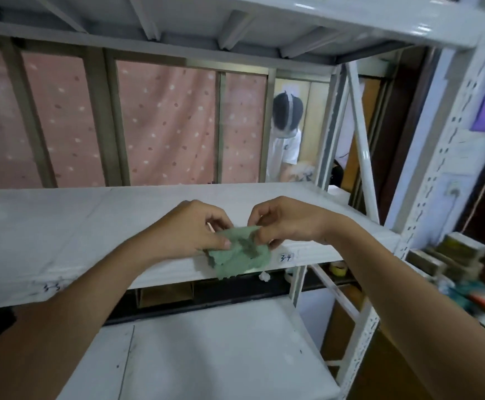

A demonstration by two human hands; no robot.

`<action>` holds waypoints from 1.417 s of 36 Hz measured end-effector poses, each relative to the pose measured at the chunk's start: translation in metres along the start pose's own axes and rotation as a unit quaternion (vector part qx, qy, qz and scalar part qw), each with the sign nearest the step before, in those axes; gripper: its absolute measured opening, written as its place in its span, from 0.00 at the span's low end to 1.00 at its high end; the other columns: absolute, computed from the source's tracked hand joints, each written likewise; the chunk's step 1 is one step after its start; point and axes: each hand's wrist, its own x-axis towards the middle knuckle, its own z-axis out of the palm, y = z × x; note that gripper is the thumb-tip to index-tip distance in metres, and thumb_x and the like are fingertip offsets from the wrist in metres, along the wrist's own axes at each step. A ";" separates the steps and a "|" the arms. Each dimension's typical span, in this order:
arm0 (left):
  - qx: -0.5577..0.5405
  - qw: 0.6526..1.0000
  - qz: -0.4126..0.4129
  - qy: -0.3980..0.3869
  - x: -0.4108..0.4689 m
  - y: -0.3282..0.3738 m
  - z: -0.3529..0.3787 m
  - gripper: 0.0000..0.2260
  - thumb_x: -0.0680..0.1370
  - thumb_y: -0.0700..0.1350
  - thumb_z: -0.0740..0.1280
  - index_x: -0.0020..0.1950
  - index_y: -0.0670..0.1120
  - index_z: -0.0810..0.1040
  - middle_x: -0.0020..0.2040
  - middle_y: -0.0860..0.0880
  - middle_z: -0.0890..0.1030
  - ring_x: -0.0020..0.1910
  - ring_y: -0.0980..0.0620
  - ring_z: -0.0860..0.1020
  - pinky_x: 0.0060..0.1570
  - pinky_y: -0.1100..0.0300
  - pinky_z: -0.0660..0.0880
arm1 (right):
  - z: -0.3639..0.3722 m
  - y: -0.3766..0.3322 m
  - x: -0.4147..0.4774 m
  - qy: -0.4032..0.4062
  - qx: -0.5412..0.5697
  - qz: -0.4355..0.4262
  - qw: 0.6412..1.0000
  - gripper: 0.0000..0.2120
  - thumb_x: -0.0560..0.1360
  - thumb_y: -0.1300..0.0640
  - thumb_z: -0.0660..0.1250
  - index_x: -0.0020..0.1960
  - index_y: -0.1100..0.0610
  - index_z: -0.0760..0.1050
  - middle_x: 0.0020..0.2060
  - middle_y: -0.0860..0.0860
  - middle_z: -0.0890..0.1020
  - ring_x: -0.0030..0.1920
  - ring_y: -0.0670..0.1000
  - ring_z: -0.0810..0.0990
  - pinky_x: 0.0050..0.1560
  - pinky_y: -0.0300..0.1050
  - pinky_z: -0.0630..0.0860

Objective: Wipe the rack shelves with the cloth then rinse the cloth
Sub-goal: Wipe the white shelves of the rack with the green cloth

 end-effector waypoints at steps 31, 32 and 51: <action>0.369 0.861 0.224 0.271 0.115 0.041 0.215 0.12 0.79 0.48 0.64 0.37 0.46 0.79 0.38 0.49 0.77 0.37 0.47 0.75 0.36 0.52 0.74 | -0.143 0.179 -0.032 0.262 -0.571 0.244 0.739 0.08 0.79 0.60 0.63 0.57 0.59 0.77 0.43 0.53 0.69 0.45 0.58 0.80 0.36 0.49 0.70; 0.370 0.857 0.227 0.278 0.111 0.038 0.215 0.11 0.79 0.46 0.66 0.37 0.46 0.78 0.38 0.49 0.77 0.37 0.46 0.75 0.36 0.52 0.74 | -0.142 0.179 -0.033 0.260 -0.569 0.248 0.740 0.09 0.78 0.60 0.63 0.56 0.59 0.77 0.43 0.53 0.69 0.45 0.58 0.80 0.36 0.49 0.70; 0.348 0.845 0.210 0.348 0.063 -0.012 0.179 0.12 0.80 0.46 0.67 0.38 0.44 0.79 0.35 0.47 0.76 0.34 0.44 0.73 0.35 0.48 0.73 | -0.023 0.117 0.044 0.257 -0.421 0.052 0.868 0.11 0.77 0.56 0.58 0.46 0.57 0.79 0.42 0.51 0.74 0.38 0.55 0.75 0.38 0.44 0.66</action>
